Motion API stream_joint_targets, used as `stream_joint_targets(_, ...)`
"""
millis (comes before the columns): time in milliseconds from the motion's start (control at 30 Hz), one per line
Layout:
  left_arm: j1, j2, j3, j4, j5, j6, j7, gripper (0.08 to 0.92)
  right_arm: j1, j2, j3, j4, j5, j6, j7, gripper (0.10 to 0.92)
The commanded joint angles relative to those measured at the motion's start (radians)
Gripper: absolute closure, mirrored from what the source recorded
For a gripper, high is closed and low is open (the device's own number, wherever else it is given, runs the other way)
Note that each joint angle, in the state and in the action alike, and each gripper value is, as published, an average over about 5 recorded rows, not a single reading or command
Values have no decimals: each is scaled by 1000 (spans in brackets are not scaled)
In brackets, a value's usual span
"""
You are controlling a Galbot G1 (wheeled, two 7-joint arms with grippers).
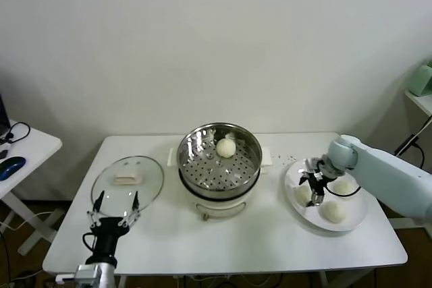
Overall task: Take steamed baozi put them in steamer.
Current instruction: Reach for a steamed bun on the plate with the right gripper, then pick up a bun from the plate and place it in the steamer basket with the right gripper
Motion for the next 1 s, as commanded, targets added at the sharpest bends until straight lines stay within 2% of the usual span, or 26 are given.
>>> stream_joint_targets(33,-6,1,-2,-3,0,8,0,177,-8,21,1,-35,-3,1,-3,263)
stream_joint_targets(200,-7,0,-5,-1,0,9,0,177,-4,13,2,-34,13,1,-4,318)
stream_joint_targets(533,-1,-2,-8,-7,0,7,0,177,71,-11,-28,1,101,-16,2,327)
stream_joint_targets(833,6,-5,-10,-21,-5,5,2,177,462,-10,-318,24,502,-91,25,322)
stream_joint_targets(1000,7,-6,-9,-26,-8,3,3,177,653,43,-452,13,632,-100,18,322)
